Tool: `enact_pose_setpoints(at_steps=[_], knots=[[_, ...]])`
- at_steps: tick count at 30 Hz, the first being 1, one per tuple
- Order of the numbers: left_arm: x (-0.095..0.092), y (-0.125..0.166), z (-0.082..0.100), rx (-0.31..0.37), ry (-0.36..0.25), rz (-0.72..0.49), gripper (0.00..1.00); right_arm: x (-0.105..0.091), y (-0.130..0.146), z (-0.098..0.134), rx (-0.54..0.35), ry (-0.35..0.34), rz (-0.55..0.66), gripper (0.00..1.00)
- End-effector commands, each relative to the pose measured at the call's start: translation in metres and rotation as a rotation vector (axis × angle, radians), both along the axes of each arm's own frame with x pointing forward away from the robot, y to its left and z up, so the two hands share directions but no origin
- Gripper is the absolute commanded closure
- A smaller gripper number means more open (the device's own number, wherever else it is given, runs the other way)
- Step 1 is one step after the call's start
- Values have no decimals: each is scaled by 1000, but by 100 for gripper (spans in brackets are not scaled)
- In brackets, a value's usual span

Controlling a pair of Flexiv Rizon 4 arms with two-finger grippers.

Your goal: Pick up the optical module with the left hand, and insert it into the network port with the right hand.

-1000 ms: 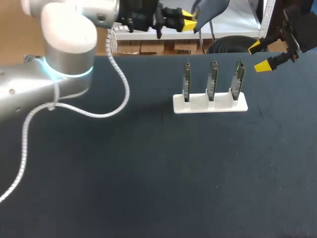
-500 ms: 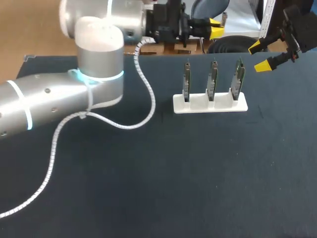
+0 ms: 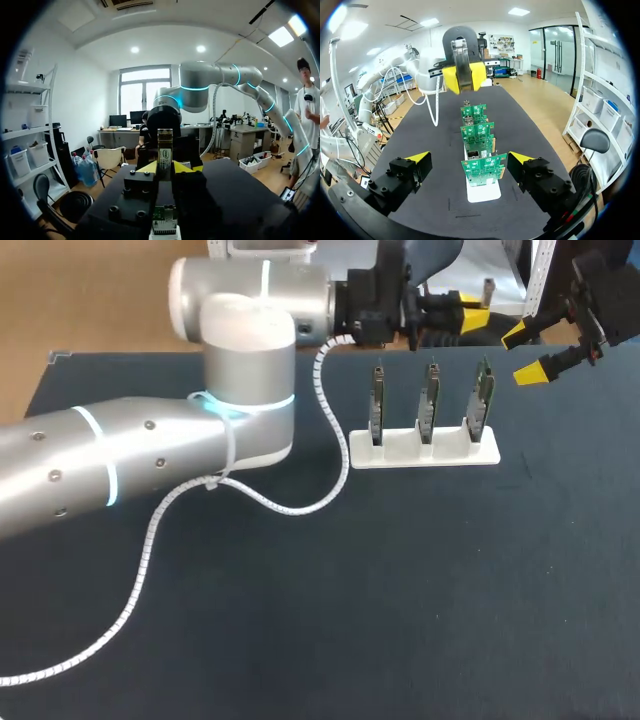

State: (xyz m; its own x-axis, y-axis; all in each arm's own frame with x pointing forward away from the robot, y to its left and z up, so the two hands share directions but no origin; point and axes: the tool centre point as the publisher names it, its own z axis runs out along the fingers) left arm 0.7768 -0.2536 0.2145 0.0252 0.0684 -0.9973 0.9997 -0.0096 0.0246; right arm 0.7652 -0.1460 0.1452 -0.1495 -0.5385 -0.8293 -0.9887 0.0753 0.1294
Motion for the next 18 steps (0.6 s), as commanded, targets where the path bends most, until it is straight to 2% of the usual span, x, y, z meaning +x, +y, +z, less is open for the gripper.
enact_pose_setpoints(at_steps=[1,18], knots=[[2,-9,-8,-10,0,-9,100,-2,0,0,0,-3,-3,0],[-9,-20,-21,-21,15,-3,100,-2,0,0,0,-3,-3,0]])
